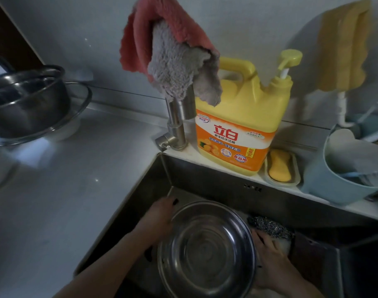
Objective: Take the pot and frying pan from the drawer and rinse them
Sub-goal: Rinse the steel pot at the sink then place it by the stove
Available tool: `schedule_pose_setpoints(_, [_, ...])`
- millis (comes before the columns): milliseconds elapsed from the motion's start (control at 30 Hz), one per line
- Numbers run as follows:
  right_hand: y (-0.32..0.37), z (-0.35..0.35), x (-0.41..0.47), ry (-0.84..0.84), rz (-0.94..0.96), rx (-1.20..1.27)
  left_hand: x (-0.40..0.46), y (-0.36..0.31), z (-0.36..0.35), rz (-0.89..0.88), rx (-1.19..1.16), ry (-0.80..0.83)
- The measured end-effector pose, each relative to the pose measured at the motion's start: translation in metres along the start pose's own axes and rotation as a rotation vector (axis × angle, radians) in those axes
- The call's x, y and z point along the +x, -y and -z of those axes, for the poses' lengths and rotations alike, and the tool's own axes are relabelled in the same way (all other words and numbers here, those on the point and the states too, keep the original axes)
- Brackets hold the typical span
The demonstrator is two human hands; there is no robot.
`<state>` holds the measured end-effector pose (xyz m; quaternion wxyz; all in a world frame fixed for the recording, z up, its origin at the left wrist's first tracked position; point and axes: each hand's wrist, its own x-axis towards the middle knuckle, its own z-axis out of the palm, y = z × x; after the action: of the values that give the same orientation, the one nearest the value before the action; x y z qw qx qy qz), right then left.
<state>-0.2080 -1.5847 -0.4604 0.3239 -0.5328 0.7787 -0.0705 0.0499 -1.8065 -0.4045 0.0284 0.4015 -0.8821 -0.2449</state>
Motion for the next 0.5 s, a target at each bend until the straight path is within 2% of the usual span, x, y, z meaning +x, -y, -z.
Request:
schedule_pose_setpoints(67, [0.001, 0.0, -0.001, 0.001, 0.002, -0.005, 0.015, -0.027, 0.033, 0.114, -0.181, -0.32])
schedule_pose_setpoints(133, [0.0, -0.002, -0.002, -0.017, 0.005, -0.024, 0.033, -0.048, 0.062, 0.172, -0.297, -0.514])
schedule_pose_setpoints(200, [-0.003, -0.007, -0.002, -0.014, -0.004, -0.04, 0.05, -0.068, 0.086, 0.266, -0.448, -0.546])
schedule_pose_setpoints(300, [-0.009, -0.013, 0.002, -0.003, -0.025, -0.044, 0.078, -0.086, 0.107, 0.431, -0.575, -0.49])
schedule_pose_setpoints(400, [-0.01, -0.012, 0.003, -0.005, -0.015, -0.046, 0.091, -0.087, 0.109, 0.5, -0.612, -0.46])
schedule_pose_setpoints(500, [-0.009, -0.01, 0.002, -0.006, 0.005, -0.038, 0.094, -0.086, 0.106, 0.515, -0.553, -0.487])
